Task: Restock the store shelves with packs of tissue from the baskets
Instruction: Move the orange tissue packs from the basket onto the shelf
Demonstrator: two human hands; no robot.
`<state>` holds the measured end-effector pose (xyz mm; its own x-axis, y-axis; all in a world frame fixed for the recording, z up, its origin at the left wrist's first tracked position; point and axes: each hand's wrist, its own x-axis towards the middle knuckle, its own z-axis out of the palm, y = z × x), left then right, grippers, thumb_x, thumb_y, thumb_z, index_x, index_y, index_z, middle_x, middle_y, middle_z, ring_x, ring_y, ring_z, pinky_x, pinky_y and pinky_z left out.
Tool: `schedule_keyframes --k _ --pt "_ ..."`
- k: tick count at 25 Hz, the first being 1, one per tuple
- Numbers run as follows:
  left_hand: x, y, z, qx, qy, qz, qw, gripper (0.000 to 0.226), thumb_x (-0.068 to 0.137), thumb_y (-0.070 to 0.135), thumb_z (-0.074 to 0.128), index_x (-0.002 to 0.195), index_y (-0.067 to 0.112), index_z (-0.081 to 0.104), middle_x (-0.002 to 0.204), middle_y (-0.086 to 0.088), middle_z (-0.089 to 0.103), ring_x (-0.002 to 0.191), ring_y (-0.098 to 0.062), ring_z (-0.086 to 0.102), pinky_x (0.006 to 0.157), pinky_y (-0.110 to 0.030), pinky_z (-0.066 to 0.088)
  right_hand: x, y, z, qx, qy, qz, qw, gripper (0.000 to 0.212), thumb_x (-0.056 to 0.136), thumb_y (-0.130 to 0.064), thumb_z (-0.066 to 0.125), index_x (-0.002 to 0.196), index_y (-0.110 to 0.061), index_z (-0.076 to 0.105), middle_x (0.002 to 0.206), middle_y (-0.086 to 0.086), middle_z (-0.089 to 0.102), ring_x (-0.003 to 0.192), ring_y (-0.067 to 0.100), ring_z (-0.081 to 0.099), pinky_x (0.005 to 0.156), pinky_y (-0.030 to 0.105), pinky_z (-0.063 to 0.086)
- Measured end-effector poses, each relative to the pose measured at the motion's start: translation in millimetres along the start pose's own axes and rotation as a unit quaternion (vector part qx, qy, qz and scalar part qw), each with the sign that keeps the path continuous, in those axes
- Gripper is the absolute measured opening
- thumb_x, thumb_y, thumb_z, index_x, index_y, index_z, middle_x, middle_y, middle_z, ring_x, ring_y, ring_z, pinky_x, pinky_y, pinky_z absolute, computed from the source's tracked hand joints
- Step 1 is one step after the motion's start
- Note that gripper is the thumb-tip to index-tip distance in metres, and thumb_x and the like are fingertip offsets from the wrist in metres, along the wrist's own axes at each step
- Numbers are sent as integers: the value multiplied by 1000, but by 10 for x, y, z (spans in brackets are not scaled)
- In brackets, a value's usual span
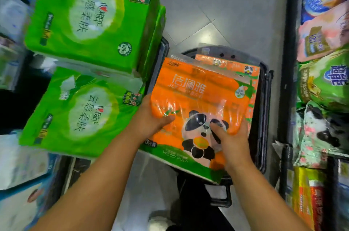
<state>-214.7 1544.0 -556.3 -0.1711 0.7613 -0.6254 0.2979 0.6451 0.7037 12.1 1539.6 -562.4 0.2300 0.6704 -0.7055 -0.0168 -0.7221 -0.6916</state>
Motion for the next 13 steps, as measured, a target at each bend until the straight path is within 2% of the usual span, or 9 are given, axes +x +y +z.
schedule_keyframes --k 1,3,5,8,11,13 --pt "-196 -53 -97 -10 15 5 1000 76 74 18 81 131 27 32 119 4 54 108 -15 56 89 -29 42 -145 -44 56 -17 -15 -4 1000 68 78 -15 79 128 -38 40 110 -8 64 101 17 63 92 47 53" --pt "-624 -138 -303 -20 47 8 999 76 73 19 82 130 28 33 122 4 53 109 -13 53 89 -26 38 -489 -108 151 -68 -47 -21 996 78 80 -18 78 139 -36 30 120 -6 59 110 20 58 100 46 47" --pt "-1138 -242 -577 -26 98 -7 995 83 72 22 83 138 24 32 126 3 50 109 -12 50 89 -24 36 -962 -159 273 -117 -85 -35 989 85 80 -21 78 144 -29 22 123 -1 56 115 25 56 101 45 45" --pt "-1963 -402 -946 -41 149 -31 988 89 70 31 84 141 27 30 125 7 48 114 -17 51 92 -29 38 -1663 -222 361 -156 -139 -71 975 70 80 -20 77 130 -31 29 112 -4 60 103 22 61 94 45 49" --pt "-2755 -536 -1238 -72 203 -32 976 88 59 50 82 130 39 31 132 4 50 117 -18 53 99 -43 44 -2267 -247 489 -198 -196 -103 955 73 77 -26 80 130 -37 32 112 -7 63 101 23 64 92 54 50" --pt "-3277 -586 -1428 -78 251 -37 964 78 66 45 83 123 40 30 129 6 49 113 -16 52 97 -41 45 -2698 -292 637 -209 -233 -137 940 71 77 -23 79 131 -34 34 113 -5 63 101 21 64 92 53 51"
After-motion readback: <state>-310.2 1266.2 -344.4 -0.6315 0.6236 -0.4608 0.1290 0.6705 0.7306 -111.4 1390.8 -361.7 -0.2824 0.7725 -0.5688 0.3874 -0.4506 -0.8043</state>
